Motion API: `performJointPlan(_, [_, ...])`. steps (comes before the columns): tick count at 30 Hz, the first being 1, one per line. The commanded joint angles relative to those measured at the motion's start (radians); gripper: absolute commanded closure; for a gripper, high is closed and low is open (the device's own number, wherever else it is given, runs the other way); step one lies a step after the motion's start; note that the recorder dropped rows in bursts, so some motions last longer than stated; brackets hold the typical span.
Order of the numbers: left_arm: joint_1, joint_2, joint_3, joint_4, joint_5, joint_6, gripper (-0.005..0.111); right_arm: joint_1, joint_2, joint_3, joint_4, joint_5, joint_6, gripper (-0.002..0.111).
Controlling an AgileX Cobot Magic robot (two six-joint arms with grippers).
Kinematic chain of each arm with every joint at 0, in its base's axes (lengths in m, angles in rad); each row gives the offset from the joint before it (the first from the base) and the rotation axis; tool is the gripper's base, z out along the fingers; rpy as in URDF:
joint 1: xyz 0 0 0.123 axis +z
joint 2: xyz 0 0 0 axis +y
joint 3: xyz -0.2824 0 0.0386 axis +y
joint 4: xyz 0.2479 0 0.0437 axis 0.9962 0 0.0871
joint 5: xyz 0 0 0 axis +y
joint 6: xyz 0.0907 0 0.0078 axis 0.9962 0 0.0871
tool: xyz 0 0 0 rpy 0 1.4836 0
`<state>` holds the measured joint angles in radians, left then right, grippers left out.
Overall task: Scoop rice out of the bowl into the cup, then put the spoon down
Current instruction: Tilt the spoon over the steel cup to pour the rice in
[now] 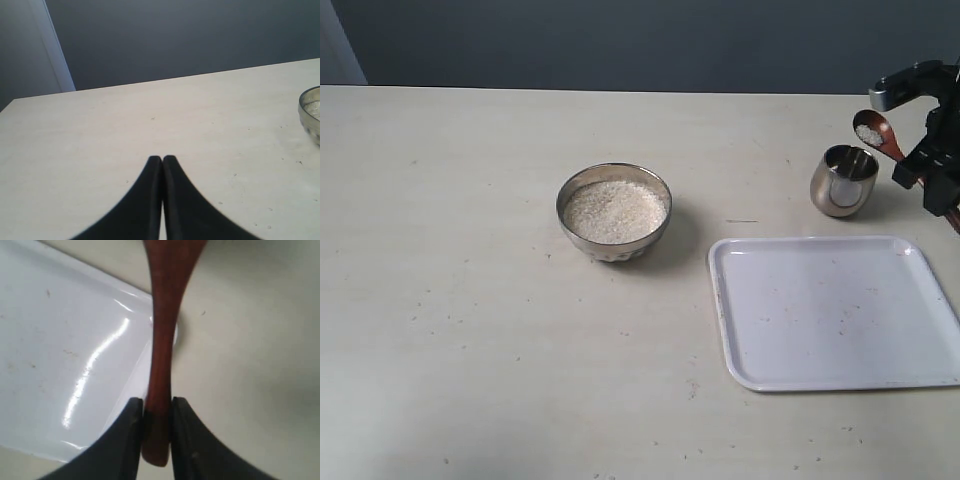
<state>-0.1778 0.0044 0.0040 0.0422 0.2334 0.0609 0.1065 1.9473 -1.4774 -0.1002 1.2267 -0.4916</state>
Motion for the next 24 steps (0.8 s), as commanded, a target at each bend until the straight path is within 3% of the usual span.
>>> performJointPlan(1, [-0.004,-0.004,-0.004,0.001,-0.001,-0.007,0.106,-0.006,-0.009,0.000,-0.011,-0.006,0.006,0.109])
performJointPlan(20, [-0.004,-0.004,-0.004,0.001,-0.001,-0.007,0.106,0.025,0.040,0.000,-0.039,-0.083,0.026,0.109])
performJointPlan(24, [-0.004,-0.004,-0.004,0.001,-0.001,-0.007,0.106,0.035,0.040,0.000,-0.139,-0.112,0.094,0.109])
